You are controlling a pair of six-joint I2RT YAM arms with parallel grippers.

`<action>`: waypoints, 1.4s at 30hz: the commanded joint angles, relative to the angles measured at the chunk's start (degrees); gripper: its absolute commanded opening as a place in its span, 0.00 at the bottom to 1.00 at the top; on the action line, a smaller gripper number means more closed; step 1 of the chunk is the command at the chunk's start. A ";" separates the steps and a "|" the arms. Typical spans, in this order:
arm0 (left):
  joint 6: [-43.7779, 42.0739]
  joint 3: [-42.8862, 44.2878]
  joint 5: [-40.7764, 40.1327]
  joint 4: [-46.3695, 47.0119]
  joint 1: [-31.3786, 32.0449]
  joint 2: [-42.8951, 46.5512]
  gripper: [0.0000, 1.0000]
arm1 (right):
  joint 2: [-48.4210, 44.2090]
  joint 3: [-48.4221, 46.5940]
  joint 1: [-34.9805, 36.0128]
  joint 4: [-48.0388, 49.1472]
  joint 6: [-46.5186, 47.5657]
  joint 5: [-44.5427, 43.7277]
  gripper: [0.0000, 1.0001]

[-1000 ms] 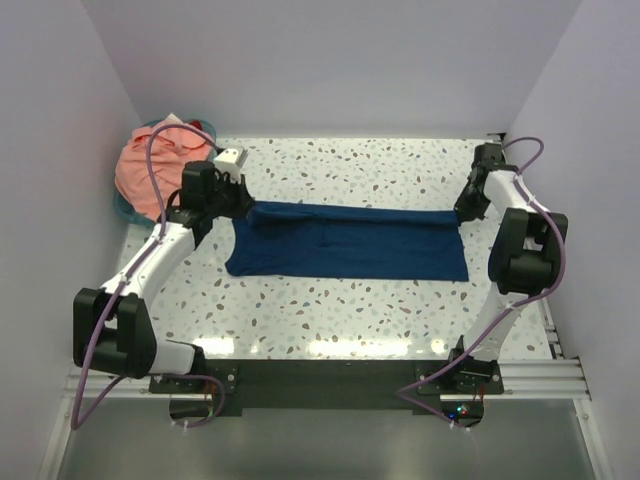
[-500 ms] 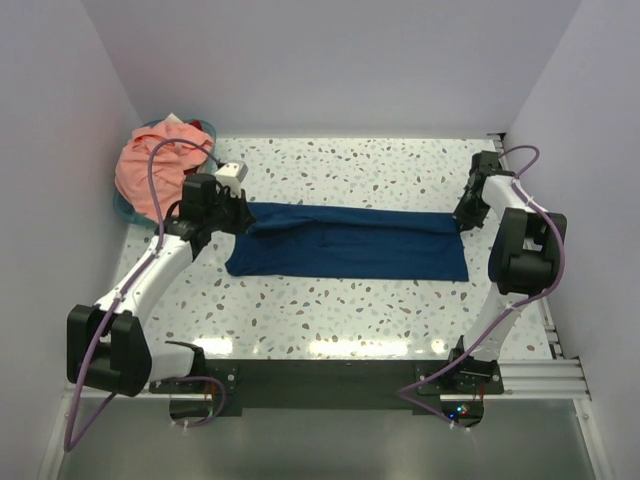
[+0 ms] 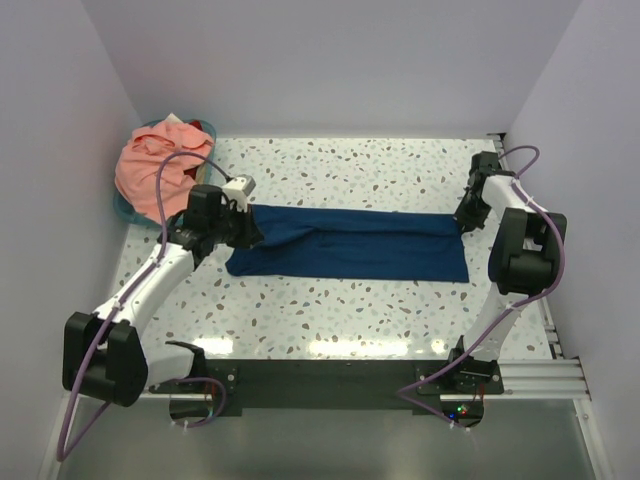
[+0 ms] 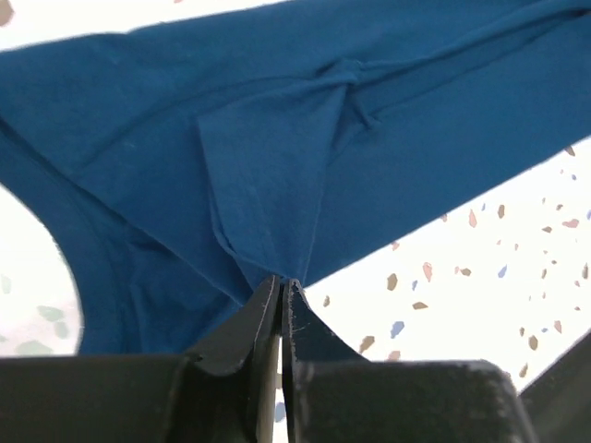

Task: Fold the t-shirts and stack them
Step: Fold the tshirt

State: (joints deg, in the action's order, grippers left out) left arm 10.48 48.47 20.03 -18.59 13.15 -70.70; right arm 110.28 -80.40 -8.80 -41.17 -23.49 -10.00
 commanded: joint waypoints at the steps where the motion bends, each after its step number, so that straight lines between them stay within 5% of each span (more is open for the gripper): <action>1: 1.30 -0.57 5.01 -1.18 0.91 -0.32 0.11 | -1.65 -2.04 -0.34 -1.46 0.37 -2.74 0.00; 2: 1.82 -0.57 5.63 -1.53 1.09 -0.32 0.19 | -1.73 -2.13 -0.26 -1.63 0.28 -3.01 0.01; 3: 1.82 -0.48 5.89 -1.97 1.18 0.12 0.35 | -2.00 -2.13 -0.26 -1.64 0.20 -3.18 0.19; 6: 0.51 -0.39 5.55 -3.47 1.27 1.26 0.49 | -3.13 -2.39 -0.26 -1.11 0.46 -4.06 0.48; 9: 1.29 0.31 3.19 -2.95 1.18 0.74 0.56 | -4.89 -2.83 0.09 -0.23 0.72 -4.24 0.56; 20: 7.89 15.93 -5.88 12.79 -7.69 -21.74 0.57 | 2.56 -17.67 17.84 3.02 8.63 4.27 0.57; 30: 9.73 38.45 4.04 8.75 -10.42 -48.02 0.54 | 23.56 -41.39 32.52 8.56 9.16 39.68 0.56; 33: 10.35 41.00 5.72 6.91 -10.51 -50.15 0.54 | 28.22 -47.39 35.60 10.56 7.15 45.23 0.54; 42: 12.45 37.67 6.95 6.20 -10.69 -47.87 0.53 | 30.08 -45.02 38.77 15.15 5.20 50.60 0.52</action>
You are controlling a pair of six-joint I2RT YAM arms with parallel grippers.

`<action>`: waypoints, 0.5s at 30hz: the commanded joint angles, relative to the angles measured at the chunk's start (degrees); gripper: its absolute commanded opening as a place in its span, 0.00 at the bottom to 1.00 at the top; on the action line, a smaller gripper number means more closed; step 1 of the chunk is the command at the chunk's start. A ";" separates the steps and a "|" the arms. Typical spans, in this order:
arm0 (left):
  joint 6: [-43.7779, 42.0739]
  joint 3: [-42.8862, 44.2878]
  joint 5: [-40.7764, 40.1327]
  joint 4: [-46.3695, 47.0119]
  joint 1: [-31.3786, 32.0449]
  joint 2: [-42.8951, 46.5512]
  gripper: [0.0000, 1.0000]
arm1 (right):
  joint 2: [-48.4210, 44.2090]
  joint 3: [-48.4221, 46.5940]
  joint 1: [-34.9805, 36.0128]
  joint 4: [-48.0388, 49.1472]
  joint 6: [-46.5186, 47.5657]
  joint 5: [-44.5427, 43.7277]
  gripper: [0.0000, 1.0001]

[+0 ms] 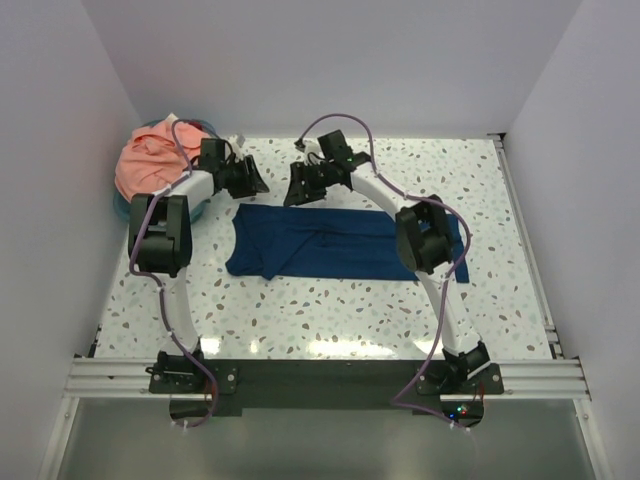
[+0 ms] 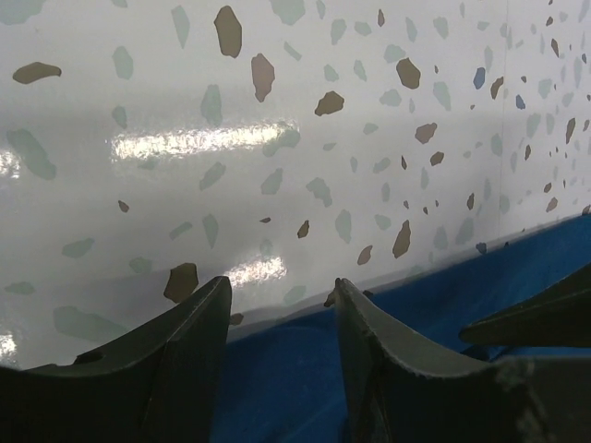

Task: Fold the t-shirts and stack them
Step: Fold the tshirt

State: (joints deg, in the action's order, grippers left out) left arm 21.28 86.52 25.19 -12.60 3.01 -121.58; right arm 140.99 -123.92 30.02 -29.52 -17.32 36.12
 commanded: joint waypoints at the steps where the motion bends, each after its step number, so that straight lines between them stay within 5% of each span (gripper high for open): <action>1: 1.75 -0.82 2.05 0.29 -0.54 3.28 0.53 | -0.19 -1.41 0.47 3.59 -1.05 4.66 0.52; 15: -3.43 -1.18 3.81 -5.77 -0.54 4.69 0.54 | 4.65 -4.84 5.57 1.92 1.23 3.35 0.49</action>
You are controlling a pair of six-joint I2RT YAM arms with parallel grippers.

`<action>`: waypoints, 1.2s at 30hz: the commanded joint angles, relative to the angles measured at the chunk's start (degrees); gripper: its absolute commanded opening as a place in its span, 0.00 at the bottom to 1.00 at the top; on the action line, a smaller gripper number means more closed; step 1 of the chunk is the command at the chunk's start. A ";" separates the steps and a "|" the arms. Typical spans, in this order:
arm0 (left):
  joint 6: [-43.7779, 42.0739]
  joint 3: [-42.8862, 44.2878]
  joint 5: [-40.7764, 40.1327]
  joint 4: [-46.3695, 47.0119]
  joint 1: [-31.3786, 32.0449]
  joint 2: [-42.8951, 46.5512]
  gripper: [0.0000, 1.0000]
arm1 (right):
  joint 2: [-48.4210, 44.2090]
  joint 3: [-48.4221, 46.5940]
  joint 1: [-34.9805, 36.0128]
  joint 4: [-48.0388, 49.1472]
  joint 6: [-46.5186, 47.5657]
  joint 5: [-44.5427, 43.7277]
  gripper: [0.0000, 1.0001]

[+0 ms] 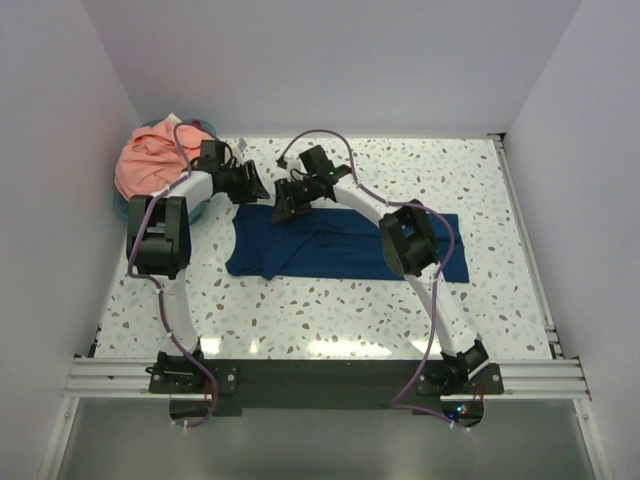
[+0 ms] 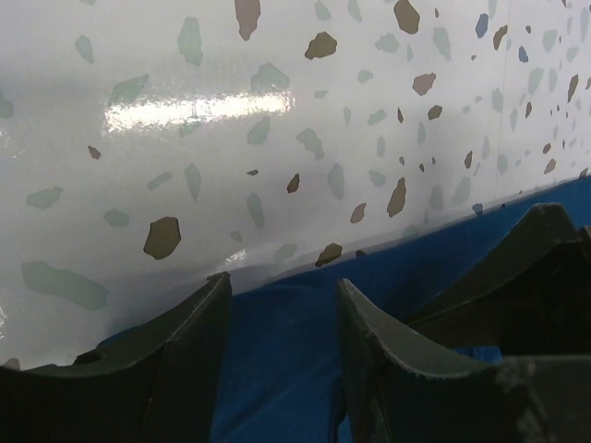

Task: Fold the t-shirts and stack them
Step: Fold the tshirt

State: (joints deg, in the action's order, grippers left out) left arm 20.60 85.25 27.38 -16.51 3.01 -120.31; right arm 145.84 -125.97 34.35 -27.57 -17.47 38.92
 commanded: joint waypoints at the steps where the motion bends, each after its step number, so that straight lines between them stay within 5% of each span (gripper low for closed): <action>1: -2.85 0.09 1.89 -1.86 -0.54 3.42 0.54 | -0.21 -2.61 1.51 -0.11 1.83 0.02 0.48; 20: -2.93 -2.81 4.26 -0.54 -0.54 4.38 0.54 | -3.10 0.55 3.62 -4.85 8.51 -11.91 0.46; 36: -2.93 -3.86 5.23 -0.19 -0.46 3.33 0.54 | -4.51 2.75 3.89 -6.36 11.06 -15.45 0.00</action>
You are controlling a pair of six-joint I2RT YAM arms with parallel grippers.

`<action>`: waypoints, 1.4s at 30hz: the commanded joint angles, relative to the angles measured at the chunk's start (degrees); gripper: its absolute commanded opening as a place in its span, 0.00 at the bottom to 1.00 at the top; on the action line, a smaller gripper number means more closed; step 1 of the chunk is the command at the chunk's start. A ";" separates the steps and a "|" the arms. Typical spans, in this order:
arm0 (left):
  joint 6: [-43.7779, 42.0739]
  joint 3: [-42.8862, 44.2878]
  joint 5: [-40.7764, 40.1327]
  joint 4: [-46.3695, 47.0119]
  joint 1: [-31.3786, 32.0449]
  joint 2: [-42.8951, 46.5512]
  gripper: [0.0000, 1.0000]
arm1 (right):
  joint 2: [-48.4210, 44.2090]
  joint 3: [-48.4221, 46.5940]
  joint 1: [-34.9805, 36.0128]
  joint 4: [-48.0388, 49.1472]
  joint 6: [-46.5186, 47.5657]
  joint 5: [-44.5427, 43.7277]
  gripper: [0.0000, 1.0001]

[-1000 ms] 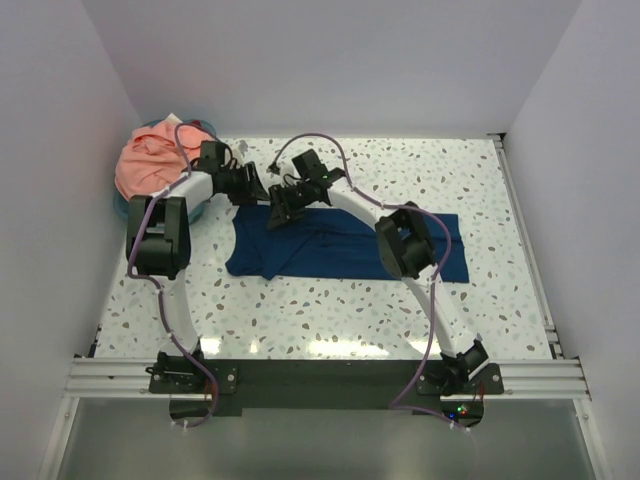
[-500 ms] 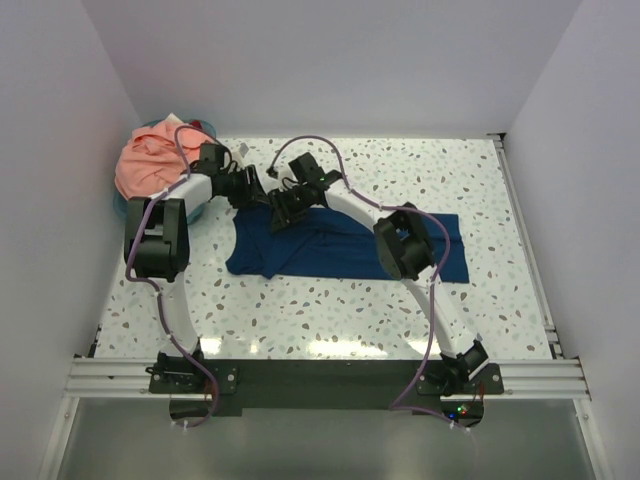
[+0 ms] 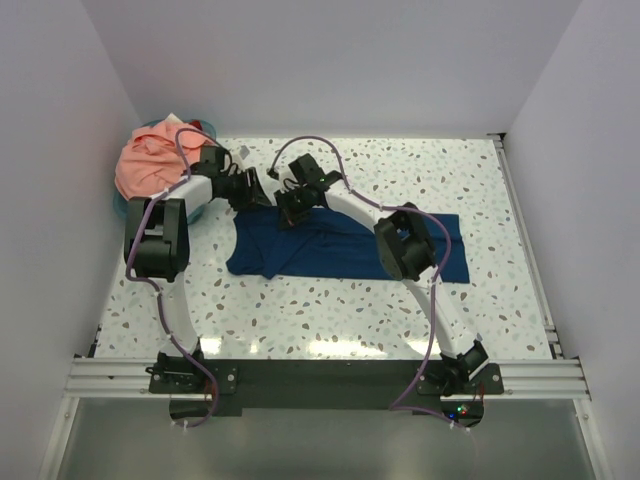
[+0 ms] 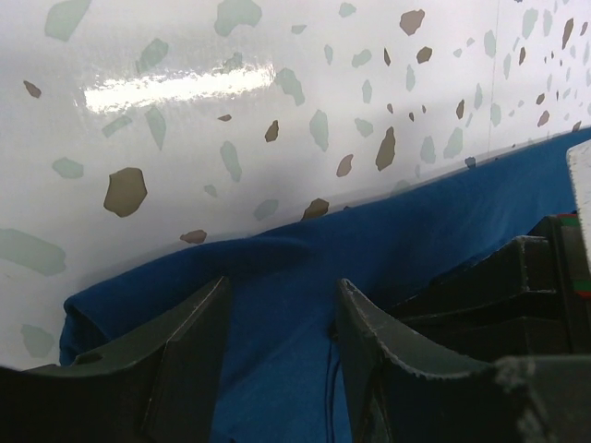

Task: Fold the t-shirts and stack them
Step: Fold the tshirt

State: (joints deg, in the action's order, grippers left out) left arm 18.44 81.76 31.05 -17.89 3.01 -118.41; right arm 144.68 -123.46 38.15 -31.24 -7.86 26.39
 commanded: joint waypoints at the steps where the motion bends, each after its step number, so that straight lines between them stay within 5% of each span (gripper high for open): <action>1: -0.77 -0.28 1.65 1.19 -0.37 1.34 0.54 | -3.88 0.24 0.08 -2.51 1.01 -2.58 0.00; 24: 0.20 1.12 0.15 -0.83 -0.28 -3.23 0.51 | -18.47 17.99 0.08 4.52 -3.74 -1.34 0.00; 33: -0.15 0.77 0.24 -0.74 -0.28 -2.97 0.52 | -8.99 4.03 0.08 2.33 -2.17 -1.78 0.32; 42: -0.16 0.42 0.33 -0.48 -0.28 -2.70 0.52 | -4.59 2.52 -0.01 0.48 -0.14 -1.87 0.38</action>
State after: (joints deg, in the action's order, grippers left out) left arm 18.87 81.87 31.64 -18.02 3.01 -120.53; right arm 139.59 -119.57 38.13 -30.11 -9.76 24.97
